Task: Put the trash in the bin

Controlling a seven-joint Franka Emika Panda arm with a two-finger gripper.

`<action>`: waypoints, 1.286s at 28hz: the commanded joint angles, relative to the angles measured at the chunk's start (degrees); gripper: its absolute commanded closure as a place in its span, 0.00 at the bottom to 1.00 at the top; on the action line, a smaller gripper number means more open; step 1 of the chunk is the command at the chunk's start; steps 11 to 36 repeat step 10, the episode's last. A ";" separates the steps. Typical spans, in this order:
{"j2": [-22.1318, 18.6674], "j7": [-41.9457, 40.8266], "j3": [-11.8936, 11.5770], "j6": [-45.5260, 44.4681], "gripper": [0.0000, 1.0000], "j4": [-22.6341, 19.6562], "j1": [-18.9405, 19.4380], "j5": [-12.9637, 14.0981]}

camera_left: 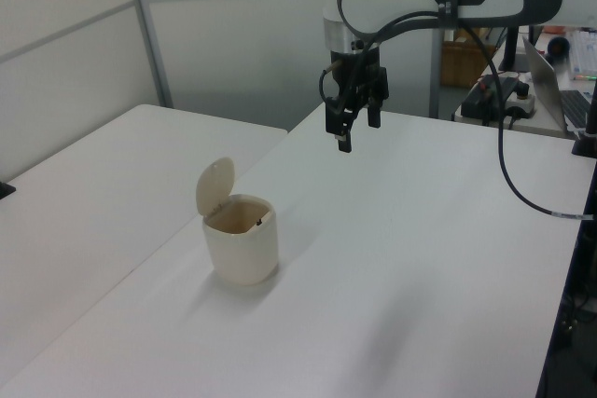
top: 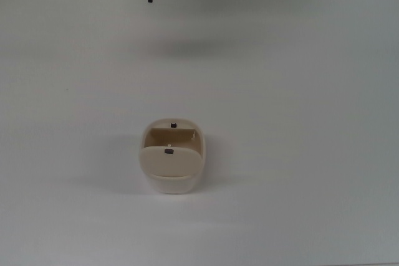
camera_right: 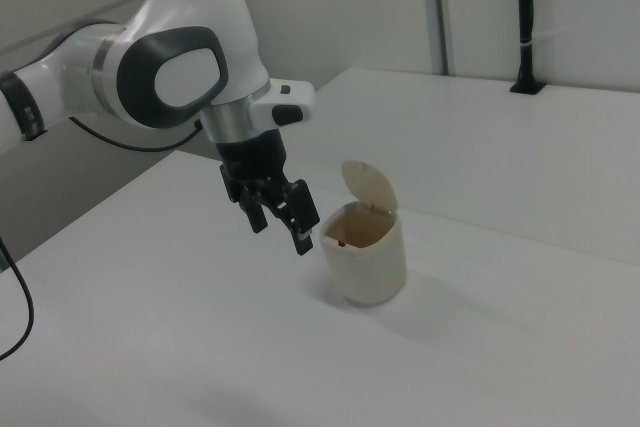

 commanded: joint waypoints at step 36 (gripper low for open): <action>0.05 -1.16 -0.22 1.08 0.00 -0.57 -0.04 1.19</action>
